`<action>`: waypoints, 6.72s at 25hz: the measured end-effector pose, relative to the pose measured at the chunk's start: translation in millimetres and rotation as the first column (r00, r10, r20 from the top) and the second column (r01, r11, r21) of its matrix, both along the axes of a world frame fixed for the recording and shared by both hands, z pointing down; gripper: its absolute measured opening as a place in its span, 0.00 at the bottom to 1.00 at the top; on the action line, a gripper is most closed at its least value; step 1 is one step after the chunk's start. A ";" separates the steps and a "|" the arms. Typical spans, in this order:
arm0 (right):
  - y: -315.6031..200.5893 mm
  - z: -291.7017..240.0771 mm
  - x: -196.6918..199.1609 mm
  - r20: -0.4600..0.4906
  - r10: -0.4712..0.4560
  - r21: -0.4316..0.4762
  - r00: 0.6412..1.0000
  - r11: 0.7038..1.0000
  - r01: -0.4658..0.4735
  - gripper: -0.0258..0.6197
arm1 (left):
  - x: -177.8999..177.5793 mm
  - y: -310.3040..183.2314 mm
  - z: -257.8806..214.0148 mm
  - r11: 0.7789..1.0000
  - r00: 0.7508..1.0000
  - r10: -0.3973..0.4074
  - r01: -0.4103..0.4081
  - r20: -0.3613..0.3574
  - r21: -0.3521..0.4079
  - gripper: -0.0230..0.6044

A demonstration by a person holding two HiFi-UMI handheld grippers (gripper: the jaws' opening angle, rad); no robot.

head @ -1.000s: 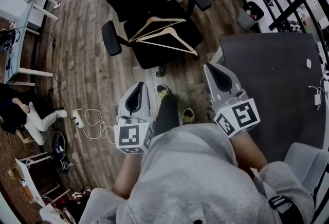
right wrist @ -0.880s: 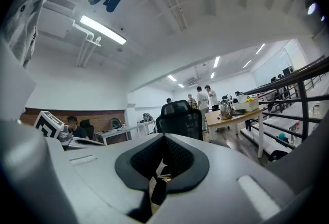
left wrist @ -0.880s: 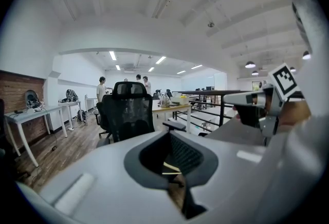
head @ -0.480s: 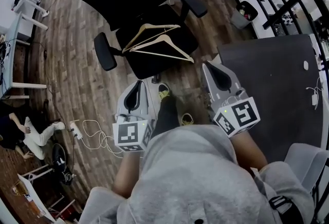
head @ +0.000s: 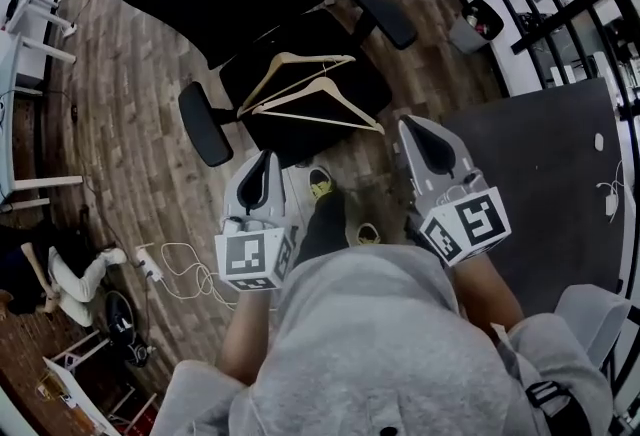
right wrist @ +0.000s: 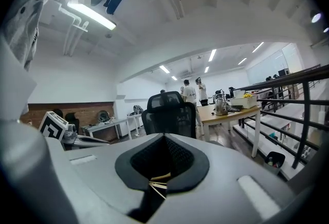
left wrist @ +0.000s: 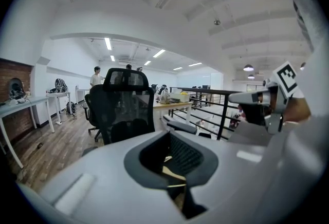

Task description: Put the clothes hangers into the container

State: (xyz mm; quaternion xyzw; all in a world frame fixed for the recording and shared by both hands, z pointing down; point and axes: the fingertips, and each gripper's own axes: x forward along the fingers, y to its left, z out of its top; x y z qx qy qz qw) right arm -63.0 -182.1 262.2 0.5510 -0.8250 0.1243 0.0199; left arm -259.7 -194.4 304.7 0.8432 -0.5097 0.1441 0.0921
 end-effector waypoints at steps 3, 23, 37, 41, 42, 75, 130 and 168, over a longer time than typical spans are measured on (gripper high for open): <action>-21.0 1.0 -7.0 -0.009 0.011 -0.012 1.000 1.000 -0.011 0.04 | -7.5 -21.5 4.1 1.000 1.000 0.009 -0.009 -0.005 -0.015 0.06; -119.6 -1.0 -68.3 -0.086 0.060 -0.048 0.995 0.997 -0.064 0.04 | -65.2 -129.1 18.8 0.996 0.997 0.053 -0.057 -0.057 -0.061 0.06; -136.5 18.0 -64.4 -0.129 0.095 -0.103 0.987 0.989 -0.108 0.04 | -61.9 -155.3 33.7 0.992 0.995 0.084 -0.090 -0.061 -0.094 0.06; -148.9 26.3 -57.3 -0.119 0.083 -0.121 0.989 0.988 -0.097 0.04 | -54.1 -164.0 40.0 0.990 0.995 0.094 -0.096 -0.032 -0.102 0.06; -152.2 28.8 -55.3 -0.116 0.080 -0.126 0.990 0.988 -0.095 0.04 | -51.8 -166.4 42.2 0.990 0.995 0.097 -0.099 -0.023 -0.105 0.06; -236.4 214.1 -18.6 -0.106 -0.087 -0.427 0.991 0.903 0.034 0.04 | 34.7 -240.2 262.3 0.912 0.926 0.310 -0.226 0.216 -0.341 0.33; -264.0 337.7 -14.2 0.028 -0.061 -0.553 0.998 0.831 0.067 0.04 | 39.8 -230.6 520.3 0.670 0.583 0.681 -0.251 0.444 -0.698 0.15; -164.1 118.3 27.9 -0.128 0.204 -0.257 0.970 0.938 -0.232 0.04 | 12.2 -182.5 286.7 0.822 0.767 0.510 -0.301 0.389 -0.484 0.12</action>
